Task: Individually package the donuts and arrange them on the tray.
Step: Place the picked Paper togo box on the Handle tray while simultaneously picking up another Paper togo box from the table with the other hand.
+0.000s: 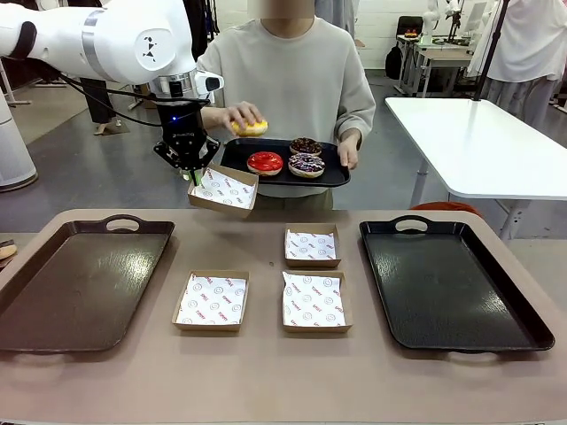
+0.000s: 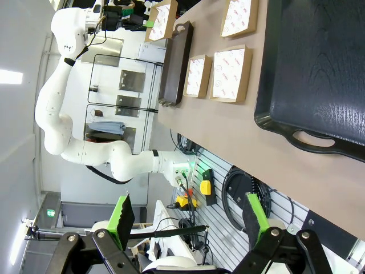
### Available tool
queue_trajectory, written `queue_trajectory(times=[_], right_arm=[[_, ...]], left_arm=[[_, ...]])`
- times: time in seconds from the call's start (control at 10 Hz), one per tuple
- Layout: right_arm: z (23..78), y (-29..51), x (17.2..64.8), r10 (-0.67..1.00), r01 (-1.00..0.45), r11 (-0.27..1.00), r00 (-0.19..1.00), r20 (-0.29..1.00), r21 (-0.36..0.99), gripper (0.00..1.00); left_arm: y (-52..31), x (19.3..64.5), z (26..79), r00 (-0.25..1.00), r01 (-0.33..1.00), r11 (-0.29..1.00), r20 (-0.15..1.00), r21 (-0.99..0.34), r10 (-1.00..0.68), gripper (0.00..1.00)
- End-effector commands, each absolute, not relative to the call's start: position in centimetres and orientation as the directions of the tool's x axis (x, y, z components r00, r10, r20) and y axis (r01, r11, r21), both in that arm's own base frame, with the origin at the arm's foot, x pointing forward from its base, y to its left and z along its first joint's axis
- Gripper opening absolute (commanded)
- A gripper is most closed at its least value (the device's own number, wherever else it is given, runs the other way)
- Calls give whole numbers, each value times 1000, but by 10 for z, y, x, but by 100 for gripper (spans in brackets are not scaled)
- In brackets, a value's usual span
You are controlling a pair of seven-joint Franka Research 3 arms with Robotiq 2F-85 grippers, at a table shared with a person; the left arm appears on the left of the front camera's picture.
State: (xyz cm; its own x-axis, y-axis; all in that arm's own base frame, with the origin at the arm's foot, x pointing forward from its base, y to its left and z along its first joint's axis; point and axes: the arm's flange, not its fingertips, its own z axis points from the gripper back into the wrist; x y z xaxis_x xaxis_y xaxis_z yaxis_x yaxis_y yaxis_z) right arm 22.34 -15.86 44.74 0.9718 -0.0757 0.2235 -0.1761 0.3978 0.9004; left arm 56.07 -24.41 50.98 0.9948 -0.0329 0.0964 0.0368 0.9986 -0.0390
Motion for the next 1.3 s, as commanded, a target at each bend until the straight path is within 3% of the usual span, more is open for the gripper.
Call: queue_trajectory(times=[0.0, 1.2], right_arm=[[448, -159, 224, -76, -191, 388, 968, 238, 902, 100], [448, -159, 224, -76, -191, 388, 968, 238, 902, 100]], left_arm=[[-242, 559, 509, 994, 35, 999, 100, -38, -31, 0], [-242, 559, 509, 994, 35, 999, 100, -38, -31, 0]])
